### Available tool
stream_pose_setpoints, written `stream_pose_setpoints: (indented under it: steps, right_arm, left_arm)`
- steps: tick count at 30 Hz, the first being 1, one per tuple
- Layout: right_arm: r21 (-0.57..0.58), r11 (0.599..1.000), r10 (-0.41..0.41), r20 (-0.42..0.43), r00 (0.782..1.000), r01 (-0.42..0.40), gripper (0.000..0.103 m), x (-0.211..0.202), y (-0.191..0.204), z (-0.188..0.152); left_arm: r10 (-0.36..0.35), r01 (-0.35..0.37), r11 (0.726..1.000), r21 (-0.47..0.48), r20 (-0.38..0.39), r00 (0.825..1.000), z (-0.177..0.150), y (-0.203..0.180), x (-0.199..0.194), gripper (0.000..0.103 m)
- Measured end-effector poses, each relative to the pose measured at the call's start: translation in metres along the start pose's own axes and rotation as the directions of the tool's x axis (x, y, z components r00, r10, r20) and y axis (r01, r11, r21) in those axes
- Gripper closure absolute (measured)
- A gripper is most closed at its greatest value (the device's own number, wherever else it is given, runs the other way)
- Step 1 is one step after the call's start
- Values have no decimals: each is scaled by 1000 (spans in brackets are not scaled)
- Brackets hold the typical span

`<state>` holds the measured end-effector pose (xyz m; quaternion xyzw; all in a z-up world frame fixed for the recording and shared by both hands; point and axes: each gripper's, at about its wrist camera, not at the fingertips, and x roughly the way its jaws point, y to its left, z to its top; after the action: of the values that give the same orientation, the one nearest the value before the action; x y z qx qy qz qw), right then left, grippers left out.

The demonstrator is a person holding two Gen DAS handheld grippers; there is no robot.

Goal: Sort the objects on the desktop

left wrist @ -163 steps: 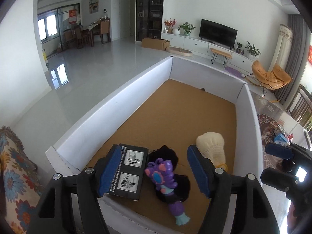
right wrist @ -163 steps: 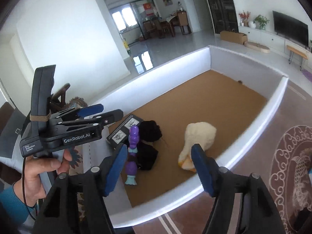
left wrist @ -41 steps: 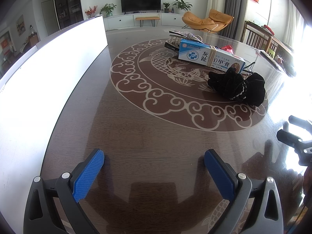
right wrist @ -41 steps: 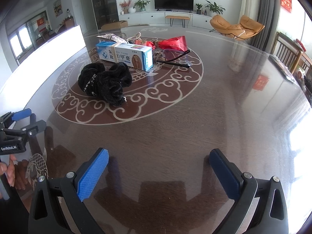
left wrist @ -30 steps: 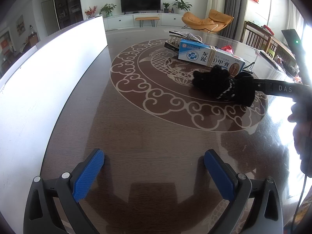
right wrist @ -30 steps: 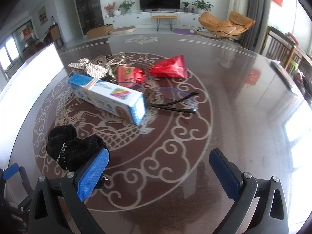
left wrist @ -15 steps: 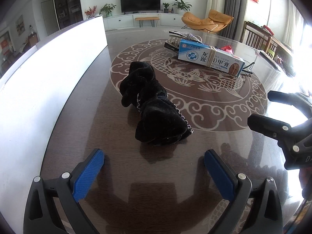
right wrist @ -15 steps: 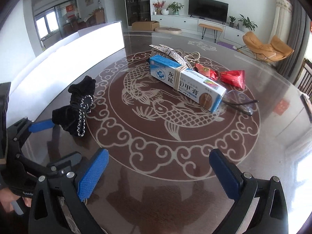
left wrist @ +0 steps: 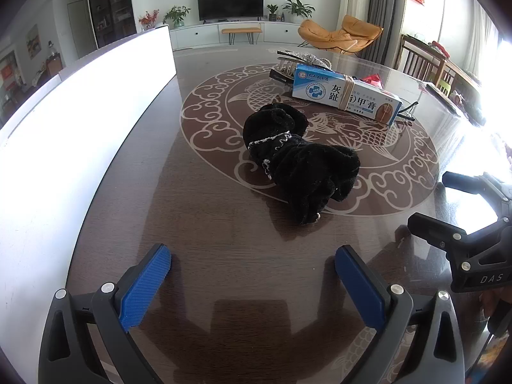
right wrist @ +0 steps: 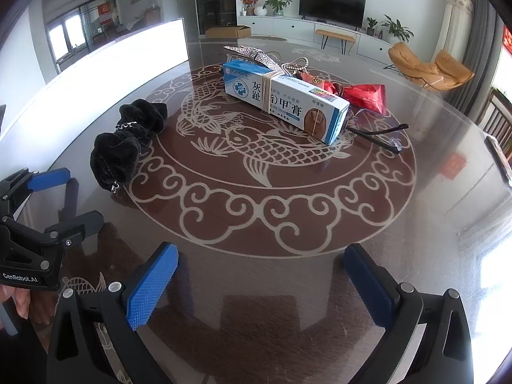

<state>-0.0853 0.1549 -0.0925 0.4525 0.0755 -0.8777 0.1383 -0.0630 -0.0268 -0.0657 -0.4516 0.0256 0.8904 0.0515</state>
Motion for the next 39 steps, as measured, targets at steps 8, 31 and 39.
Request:
stream_pose_setpoints:
  steps: [8, 31, 39]
  right_arm:
    - [0, 1000, -1, 0, 1000, 1, 0, 0, 1, 0]
    - [1, 1000, 0, 0, 1000, 0, 0, 0, 1, 0]
    - [-240, 966, -80, 68, 994, 94, 0, -2, -12, 66]
  left_arm:
    - [2, -2, 1000, 0, 1, 1000, -1, 0, -1, 0]
    - [1, -1, 1000, 1, 1, 1000, -1, 1, -1, 0]
    - [-2, 2, 1000, 0, 1, 1000, -1, 2, -3, 0]
